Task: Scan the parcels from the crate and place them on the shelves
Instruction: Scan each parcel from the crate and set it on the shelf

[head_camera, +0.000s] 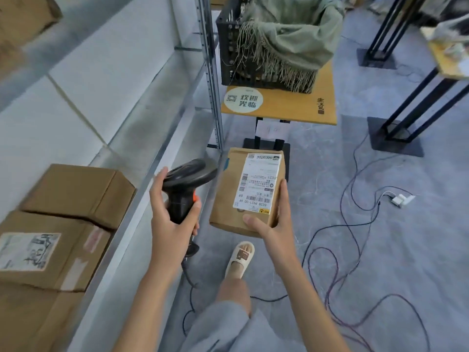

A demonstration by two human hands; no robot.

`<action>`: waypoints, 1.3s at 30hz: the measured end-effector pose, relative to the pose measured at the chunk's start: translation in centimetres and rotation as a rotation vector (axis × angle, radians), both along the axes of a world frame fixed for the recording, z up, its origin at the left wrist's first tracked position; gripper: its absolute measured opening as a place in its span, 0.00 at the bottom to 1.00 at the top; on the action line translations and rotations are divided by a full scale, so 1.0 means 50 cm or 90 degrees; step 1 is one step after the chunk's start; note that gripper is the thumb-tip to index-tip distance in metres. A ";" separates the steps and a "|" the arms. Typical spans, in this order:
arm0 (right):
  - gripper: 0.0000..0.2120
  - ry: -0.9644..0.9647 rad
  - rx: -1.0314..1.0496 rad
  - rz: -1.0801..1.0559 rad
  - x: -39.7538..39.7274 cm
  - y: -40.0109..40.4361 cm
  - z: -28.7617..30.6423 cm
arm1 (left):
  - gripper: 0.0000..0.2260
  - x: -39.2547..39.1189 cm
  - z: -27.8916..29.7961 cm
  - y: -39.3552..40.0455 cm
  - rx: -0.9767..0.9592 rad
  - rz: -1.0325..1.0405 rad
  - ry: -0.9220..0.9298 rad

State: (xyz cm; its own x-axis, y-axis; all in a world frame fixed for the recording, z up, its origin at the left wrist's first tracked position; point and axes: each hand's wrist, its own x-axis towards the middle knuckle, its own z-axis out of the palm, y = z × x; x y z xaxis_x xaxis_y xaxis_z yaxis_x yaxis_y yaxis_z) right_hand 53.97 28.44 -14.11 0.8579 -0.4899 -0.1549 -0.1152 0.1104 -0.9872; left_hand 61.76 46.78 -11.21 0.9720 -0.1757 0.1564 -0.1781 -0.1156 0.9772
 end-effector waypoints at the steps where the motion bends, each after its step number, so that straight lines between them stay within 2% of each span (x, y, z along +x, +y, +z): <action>1: 0.50 0.000 -0.002 -0.007 0.032 -0.016 -0.003 | 0.37 0.038 -0.002 -0.023 -0.003 -0.011 -0.003; 13: 0.48 -0.012 -0.016 -0.070 0.447 -0.213 0.013 | 0.35 0.497 0.002 -0.269 -0.022 -0.097 0.010; 24: 0.50 -0.010 -0.012 -0.095 0.626 -0.355 0.008 | 0.37 0.680 0.013 -0.410 -0.033 -0.092 0.014; 31: 0.51 0.000 -0.002 -0.080 0.728 -0.484 -0.001 | 0.39 0.792 0.024 -0.523 0.005 -0.079 -0.007; 39: 0.51 -0.023 0.012 -0.074 0.831 -0.651 0.061 | 0.35 0.930 0.080 -0.684 0.051 -0.041 -0.062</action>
State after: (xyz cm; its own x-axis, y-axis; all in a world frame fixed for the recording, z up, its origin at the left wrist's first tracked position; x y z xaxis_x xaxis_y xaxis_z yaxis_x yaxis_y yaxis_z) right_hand 95.50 -4.10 -11.03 0.8011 -0.5831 -0.1351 -0.0649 0.1397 -0.9881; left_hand 108.24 12.60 -7.20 0.9389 -0.2534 0.2328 -0.2817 -0.1773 0.9430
